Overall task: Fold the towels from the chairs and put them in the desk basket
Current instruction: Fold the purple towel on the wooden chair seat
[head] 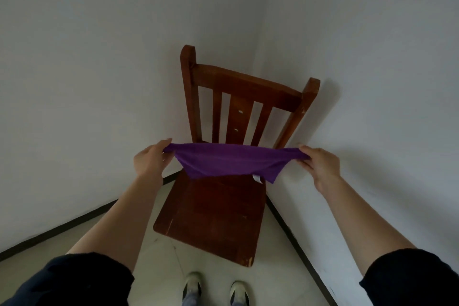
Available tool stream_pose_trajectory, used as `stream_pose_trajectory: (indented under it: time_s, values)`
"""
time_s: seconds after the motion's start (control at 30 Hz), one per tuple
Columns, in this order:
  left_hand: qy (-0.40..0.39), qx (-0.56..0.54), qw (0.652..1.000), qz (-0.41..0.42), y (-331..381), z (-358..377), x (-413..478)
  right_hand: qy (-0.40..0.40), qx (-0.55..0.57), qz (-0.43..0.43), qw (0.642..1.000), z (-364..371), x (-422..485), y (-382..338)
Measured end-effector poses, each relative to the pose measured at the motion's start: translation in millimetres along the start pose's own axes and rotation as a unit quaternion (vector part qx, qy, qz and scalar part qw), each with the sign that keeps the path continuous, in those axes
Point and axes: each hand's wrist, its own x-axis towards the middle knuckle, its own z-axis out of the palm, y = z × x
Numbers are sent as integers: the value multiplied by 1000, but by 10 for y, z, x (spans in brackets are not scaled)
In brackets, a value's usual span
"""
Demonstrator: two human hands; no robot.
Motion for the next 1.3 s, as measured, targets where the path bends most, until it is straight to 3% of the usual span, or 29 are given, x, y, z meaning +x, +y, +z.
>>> stream_pose_trajectory:
  time_s: [0.17,0.37,0.53,0.73,0.87,1.0,1.13,1.3]
  values:
    - [15,38,999,-37,-388,-291,356,38,-16,37,998,44,-53,537]
    - [7,150,981,-125,-1324,-772,916,97,-54,141,984,157,82,1745]
    - [39,225,957,-180,-2113,-1233,1200,108,-187,208,954,86,113,2645]
    - [34,299,929,-215,-2559,-1598,1216,88,-318,246,911,-125,53,3129]
    - [23,363,907,-211,-2743,-1740,1305,6,-497,218,840,-209,25,3322]
    - [-6,449,872,-196,-2932,-1798,1393,-33,-559,210,802,-220,28,3566]
    - [-16,596,799,-78,-2968,-1681,1352,-26,-563,169,808,-97,107,3627]
    - [-73,619,782,-8,-2825,-1111,1454,-54,-540,105,833,160,413,3409]
